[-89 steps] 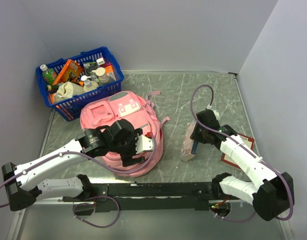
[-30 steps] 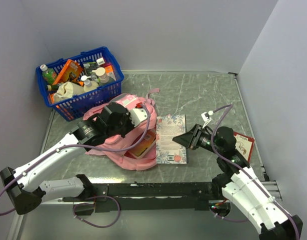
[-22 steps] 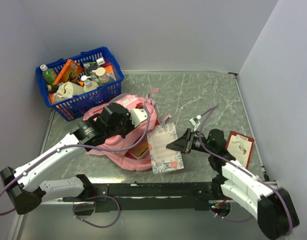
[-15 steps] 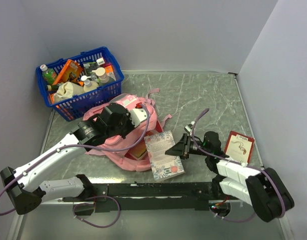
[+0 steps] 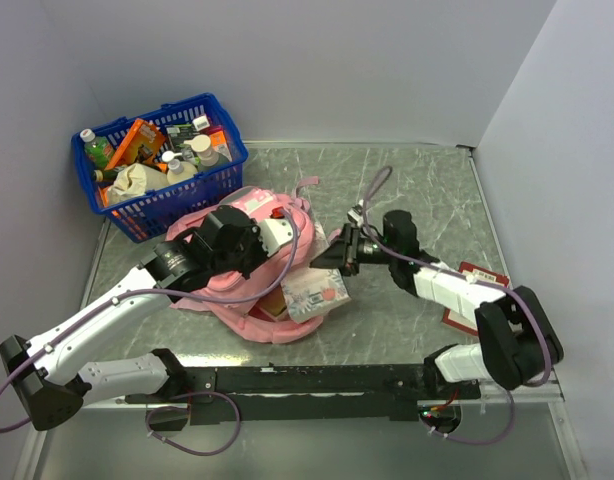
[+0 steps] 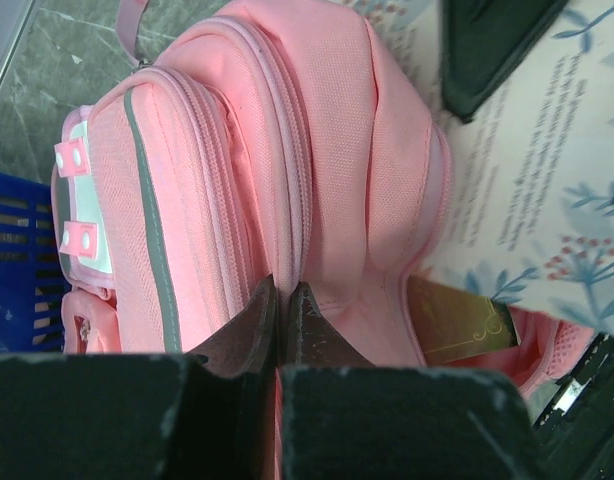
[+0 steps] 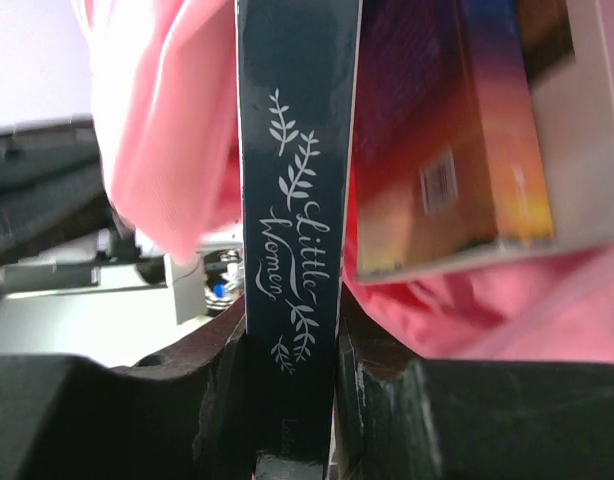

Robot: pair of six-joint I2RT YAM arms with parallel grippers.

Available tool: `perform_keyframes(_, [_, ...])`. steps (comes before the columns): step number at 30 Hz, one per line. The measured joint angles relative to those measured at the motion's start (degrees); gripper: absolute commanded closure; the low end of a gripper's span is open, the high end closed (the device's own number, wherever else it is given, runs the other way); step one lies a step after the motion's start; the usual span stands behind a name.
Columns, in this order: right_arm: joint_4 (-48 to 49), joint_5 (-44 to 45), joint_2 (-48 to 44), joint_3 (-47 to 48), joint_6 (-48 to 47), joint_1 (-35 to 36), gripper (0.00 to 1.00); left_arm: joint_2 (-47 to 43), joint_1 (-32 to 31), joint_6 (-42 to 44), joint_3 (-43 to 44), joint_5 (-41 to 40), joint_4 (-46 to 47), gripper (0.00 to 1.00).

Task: Pack the student bag
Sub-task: Place the book in the student bag.

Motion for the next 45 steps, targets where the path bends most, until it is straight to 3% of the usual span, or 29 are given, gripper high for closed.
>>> perform_keyframes(4, [-7.28, 2.43, 3.91, 6.43, -2.86, 4.31, 0.91, -0.24, 0.17, 0.17, 0.0, -0.02, -0.02, 0.99])
perform_keyframes(8, [-12.0, 5.31, 7.98, 8.24, -4.92, 9.2, 0.54, -0.26, 0.15, 0.17, -0.02, 0.33, -0.11, 0.99])
perform_keyframes(11, [-15.63, 7.41, 10.36, 9.16, -6.4, 11.37, 0.41, -0.26, 0.09, 0.17, -0.02, 0.92, -0.7, 0.99])
perform_keyframes(20, [-35.15, 14.25, 8.61, 17.68, -18.45, 11.15, 0.3, -0.26, 0.11, 0.15, -0.09, 1.42, -0.61, 0.99])
perform_keyframes(25, [-44.63, 20.17, 2.84, 18.38, -25.7, 10.67, 0.31, -0.26, 0.11, 0.15, -0.09, 1.49, -0.63, 0.99])
perform_keyframes(29, [-45.72, 23.26, 0.04, 17.35, -27.36, 10.62, 0.37, -0.26, 0.11, 0.13, -0.09, 1.49, -0.68, 0.99])
perform_keyframes(40, [-47.71, 27.69, -16.46, 7.08, -29.09, 8.02, 0.37, -0.26, 0.11, 0.11, -0.09, 1.64, -0.74, 0.99])
perform_keyframes(42, [-47.95, 27.47, -17.4, 5.6, -29.18, 7.15, 0.44, -0.26, 0.11, 0.11, -0.09, 1.64, -0.74, 0.99])
perform_keyframes(43, [-48.24, 27.54, -18.03, 4.85, -29.29, 6.78, 0.66, -0.26, 0.11, 0.11, -0.09, 1.64, -0.74, 0.99])
perform_keyframes(45, [-49.64, 28.44, -20.76, 2.97, -29.79, 6.64, 0.9, -0.28, 0.11, 0.11, -0.09, 1.64, -0.72, 0.99])
